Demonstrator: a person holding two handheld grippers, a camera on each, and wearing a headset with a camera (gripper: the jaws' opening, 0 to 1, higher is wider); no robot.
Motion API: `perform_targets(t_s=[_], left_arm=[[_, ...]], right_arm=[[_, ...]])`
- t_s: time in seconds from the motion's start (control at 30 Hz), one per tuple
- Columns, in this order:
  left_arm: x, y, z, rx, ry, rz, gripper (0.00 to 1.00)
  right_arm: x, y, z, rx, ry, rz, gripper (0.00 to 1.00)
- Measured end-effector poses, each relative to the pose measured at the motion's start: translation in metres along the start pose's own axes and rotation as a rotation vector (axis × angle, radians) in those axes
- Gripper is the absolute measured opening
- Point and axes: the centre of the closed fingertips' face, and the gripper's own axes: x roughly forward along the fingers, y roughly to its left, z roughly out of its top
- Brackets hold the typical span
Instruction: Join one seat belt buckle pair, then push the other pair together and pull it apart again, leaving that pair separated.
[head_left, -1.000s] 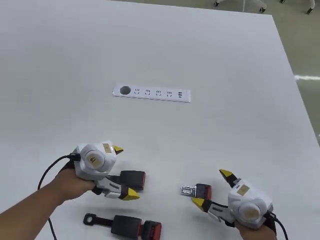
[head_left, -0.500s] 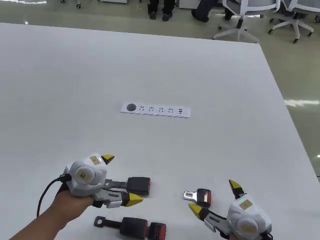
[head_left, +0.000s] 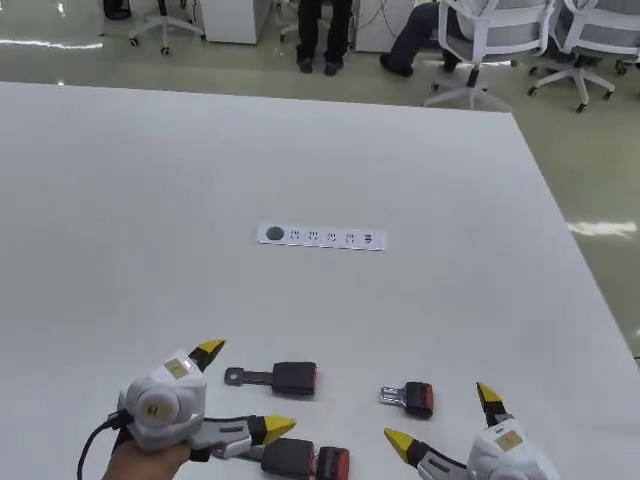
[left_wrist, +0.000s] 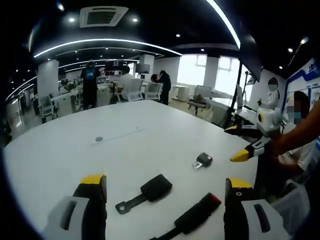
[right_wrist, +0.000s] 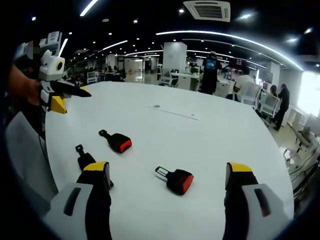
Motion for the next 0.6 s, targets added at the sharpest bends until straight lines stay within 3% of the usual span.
perform_targets(t_s=[0.17, 0.33, 0.6], left_arm=[[-0.016, -0.003, -0.004, -0.019, 0.0, 0.011, 1.0], [-0.029, -0.005, -0.02, -0.025, 0.052, 0.01, 1.0], [-0.045, 0.001, -0.022, -0.031, 0.025, 0.025, 1.0]], right_arm=[[-0.009, 0.007, -0.005, 0.006, 0.001, -0.008, 0.99], [-0.016, 0.014, -0.013, 0.024, 0.02, -0.008, 0.99], [-0.028, 0.028, -0.019, 0.008, 0.025, 0.003, 0.99]])
